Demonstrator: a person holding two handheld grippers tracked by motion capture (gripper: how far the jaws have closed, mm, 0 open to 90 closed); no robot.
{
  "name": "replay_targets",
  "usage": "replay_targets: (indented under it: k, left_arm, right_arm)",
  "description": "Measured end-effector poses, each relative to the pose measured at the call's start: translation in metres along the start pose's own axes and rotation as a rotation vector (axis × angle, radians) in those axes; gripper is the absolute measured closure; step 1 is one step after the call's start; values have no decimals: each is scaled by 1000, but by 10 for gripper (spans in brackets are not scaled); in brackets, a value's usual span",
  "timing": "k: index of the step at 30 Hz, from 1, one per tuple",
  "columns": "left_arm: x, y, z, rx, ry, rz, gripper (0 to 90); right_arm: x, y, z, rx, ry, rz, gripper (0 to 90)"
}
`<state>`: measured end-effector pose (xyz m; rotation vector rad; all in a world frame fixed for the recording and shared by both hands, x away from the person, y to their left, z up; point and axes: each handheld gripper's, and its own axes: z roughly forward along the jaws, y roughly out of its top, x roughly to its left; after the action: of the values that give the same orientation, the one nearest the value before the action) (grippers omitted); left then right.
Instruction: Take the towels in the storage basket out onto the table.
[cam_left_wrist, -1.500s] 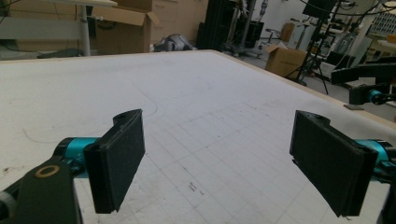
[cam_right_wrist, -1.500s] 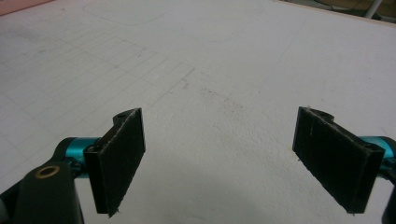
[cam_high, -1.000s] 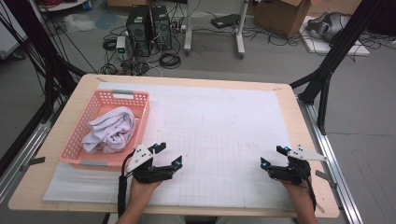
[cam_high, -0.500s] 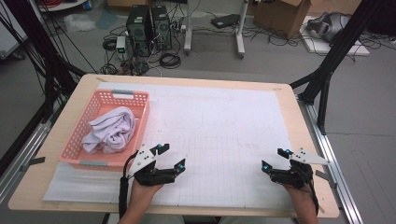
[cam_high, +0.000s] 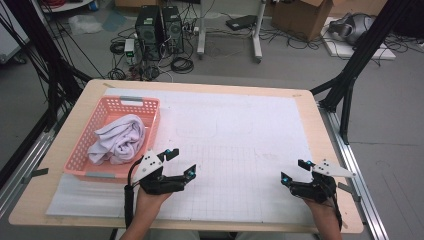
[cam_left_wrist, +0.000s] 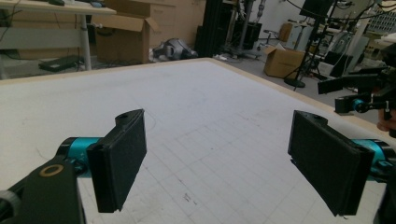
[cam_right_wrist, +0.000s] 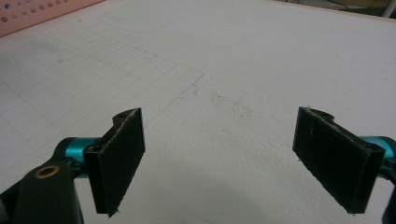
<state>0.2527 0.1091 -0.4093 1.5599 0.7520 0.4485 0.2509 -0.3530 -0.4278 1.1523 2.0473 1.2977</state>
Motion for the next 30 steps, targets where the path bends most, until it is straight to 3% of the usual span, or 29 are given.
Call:
replay_targets:
  k: [5, 15, 23, 30]
  left_arm:
    - [2, 18, -11, -34, 4, -2, 198]
    - [13, 43, -21, -43, 23, 21, 200]
    - [39, 75, -36, -62, 84, 38, 199]
    - [62, 87, -47, -35, 103, 15, 198]
  right_arm:
    - [2, 0, 2, 9, 3, -8, 156]
    - [3, 1, 3, 12, 10, -11, 156]
    - [1, 0, 3, 17, 16, -3, 156]
    - [2, 0, 3, 18, 17, -8, 157]
